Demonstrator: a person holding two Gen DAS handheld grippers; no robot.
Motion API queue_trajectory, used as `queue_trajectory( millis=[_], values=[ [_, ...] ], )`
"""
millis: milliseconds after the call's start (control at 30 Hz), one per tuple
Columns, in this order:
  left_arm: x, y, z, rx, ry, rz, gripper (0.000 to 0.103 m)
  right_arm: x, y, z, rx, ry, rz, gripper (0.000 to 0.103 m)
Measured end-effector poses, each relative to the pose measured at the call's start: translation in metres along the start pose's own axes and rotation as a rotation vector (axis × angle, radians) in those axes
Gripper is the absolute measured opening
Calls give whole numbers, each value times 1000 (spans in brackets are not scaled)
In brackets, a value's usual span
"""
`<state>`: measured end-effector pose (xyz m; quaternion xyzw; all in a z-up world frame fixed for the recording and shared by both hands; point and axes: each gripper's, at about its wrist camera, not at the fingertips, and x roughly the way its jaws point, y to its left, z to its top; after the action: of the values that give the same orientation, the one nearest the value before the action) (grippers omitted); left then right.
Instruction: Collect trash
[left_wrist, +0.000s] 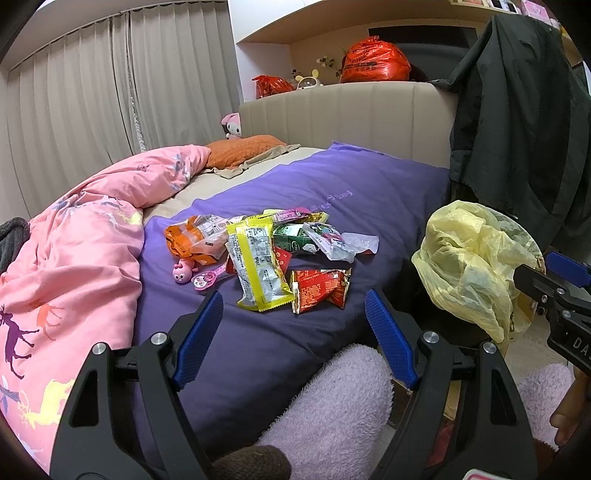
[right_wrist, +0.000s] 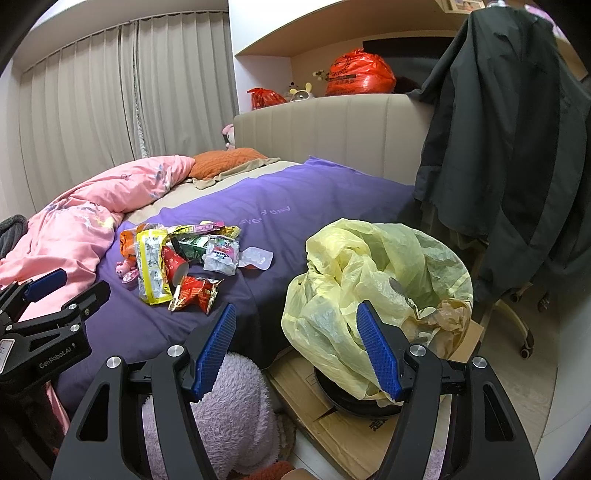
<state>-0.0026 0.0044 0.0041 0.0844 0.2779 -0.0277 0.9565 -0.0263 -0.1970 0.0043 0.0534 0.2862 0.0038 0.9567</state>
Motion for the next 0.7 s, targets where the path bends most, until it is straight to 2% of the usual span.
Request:
queue_trajectory(
  millis=[700],
  values=[
    [0, 5, 0, -14, 5, -11, 76, 1, -1, 0, -6, 1, -5, 64]
  ],
)
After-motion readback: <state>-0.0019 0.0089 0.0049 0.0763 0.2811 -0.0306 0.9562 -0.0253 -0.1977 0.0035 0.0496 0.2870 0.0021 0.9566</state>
